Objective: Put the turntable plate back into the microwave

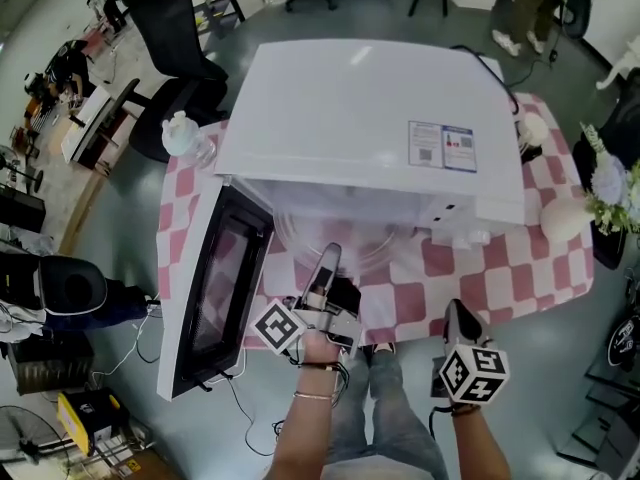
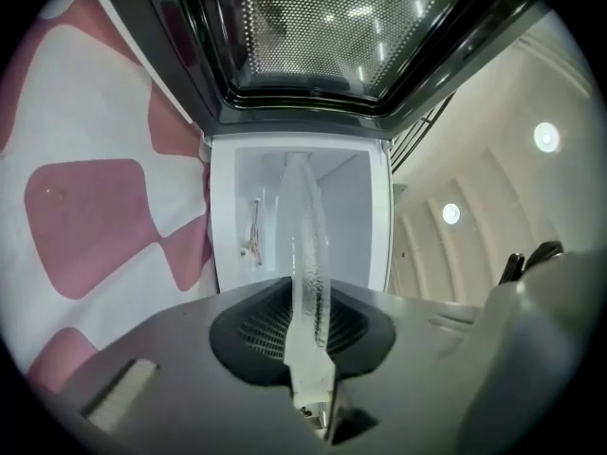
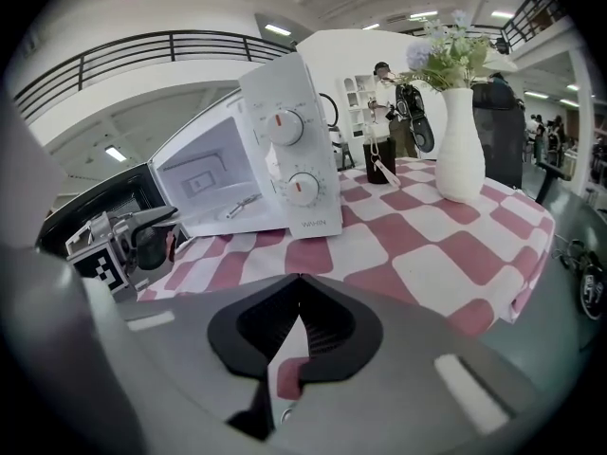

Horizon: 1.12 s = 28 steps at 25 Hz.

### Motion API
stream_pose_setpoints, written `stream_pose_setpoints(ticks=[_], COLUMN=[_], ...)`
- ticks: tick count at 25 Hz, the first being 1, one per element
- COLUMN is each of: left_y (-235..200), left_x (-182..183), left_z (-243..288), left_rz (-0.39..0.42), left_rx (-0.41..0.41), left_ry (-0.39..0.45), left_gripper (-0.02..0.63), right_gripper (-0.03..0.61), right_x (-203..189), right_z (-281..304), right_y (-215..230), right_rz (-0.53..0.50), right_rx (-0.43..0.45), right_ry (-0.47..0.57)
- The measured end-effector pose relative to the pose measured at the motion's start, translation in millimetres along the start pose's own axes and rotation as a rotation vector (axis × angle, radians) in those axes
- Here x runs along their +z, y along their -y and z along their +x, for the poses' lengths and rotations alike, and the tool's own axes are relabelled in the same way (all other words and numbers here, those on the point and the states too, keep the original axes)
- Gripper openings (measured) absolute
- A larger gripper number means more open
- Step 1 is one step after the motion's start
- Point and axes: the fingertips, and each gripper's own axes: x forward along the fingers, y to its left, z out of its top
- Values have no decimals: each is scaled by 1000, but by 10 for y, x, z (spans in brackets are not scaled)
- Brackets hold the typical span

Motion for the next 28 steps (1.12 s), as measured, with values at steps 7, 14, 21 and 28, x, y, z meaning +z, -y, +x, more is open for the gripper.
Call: stream_pose_setpoints(ticks=[7, 14, 21, 28], left_y=[-23, -37, -39, -72], left_x=[55, 116, 160, 176], left_z=[153, 273, 400, 497], left_rz=[4, 7, 8, -1], left_rx=[-4, 2, 3, 0], left_ry=[-2, -6, -16, -28], left_gripper=[41, 43, 43, 44], right_gripper=[11, 11, 11, 11], right_x=[52, 105, 127, 160], right_z=[73, 127, 162, 214], right_y=[41, 55, 97, 122], right_rz=[5, 3, 8, 17], right_rx=[-24, -35, -61, -81], right_ry=[-15, -19, -32, -38])
